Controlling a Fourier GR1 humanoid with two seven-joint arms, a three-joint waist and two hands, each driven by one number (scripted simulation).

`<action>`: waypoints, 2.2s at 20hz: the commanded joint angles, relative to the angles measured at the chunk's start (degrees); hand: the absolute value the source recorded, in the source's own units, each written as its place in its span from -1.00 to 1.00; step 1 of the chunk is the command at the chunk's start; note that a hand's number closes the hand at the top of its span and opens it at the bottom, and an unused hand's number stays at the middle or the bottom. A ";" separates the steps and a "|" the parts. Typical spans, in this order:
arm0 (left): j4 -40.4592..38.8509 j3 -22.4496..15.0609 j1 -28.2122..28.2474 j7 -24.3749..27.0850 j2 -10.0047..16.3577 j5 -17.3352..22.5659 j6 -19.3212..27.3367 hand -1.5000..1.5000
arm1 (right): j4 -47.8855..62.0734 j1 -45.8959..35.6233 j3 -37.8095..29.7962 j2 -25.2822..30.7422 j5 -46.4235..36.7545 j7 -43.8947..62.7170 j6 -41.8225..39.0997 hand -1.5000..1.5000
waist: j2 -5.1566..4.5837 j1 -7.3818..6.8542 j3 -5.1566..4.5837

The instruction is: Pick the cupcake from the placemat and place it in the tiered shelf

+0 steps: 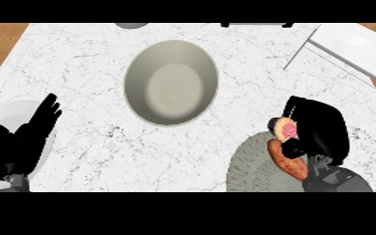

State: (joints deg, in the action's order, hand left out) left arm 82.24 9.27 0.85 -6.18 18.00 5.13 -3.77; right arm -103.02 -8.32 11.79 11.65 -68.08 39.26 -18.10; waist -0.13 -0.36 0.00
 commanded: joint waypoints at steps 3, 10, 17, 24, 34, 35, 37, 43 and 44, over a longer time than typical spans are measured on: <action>-0.25 0.68 0.14 -0.09 0.49 -0.44 -0.35 0.00 | -1.20 -8.23 -12.03 -0.76 6.13 2.81 -0.51 1.00 | 0.17 0.32 -0.01; 1.45 1.03 2.82 0.67 -1.16 0.28 -0.21 0.00 | -18.38 -9.69 -20.30 -3.35 16.23 9.90 -6.88 1.00 | 0.52 0.81 -0.02; 0.95 0.70 -0.98 -2.10 -0.74 -0.95 0.06 0.00 | -27.57 -20.43 -29.12 1.07 24.72 19.30 -15.99 1.00 | 0.35 0.76 -0.02; 1.64 0.51 0.90 -0.92 -1.82 -1.34 -0.72 0.00 | -22.52 -34.76 -31.08 6.95 25.17 25.83 -17.68 1.00 | 0.35 0.34 -0.06; 4.07 2.29 2.24 -2.54 0.14 0.02 -2.36 0.00 | -7.56 -42.67 -35.44 20.92 21.57 20.62 -22.63 1.00 | 0.44 -0.32 -0.06; 0.44 2.12 -0.19 -1.60 -0.28 -0.53 -2.27 0.00 | -6.25 -40.20 -38.17 21.94 23.24 16.37 -21.44 1.00 | 0.24 0.38 -0.03; 1.93 0.83 -0.25 -1.67 -1.61 -2.44 -0.35 0.00 | -2.88 -44.36 -33.23 21.99 19.74 18.61 -20.44 1.00 | 0.16 -0.19 -0.07; -3.57 2.80 1.18 4.64 -1.45 -2.42 -2.05 0.00 | 8.31 -43.08 -35.10 27.34 16.83 9.76 -14.60 1.00 | -0.08 -0.18 -0.06; 2.13 1.03 3.79 1.92 -2.55 -2.26 -2.21 0.00 | 9.58 -42.73 -35.81 28.22 16.43 9.26 -13.97 1.00 | 0.06 -0.37 -0.01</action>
State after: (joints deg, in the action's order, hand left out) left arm 82.59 11.06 2.19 -5.17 16.31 3.52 -5.72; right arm -99.80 -51.38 -23.77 36.93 -49.49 50.10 -35.29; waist -0.03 -0.48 -0.06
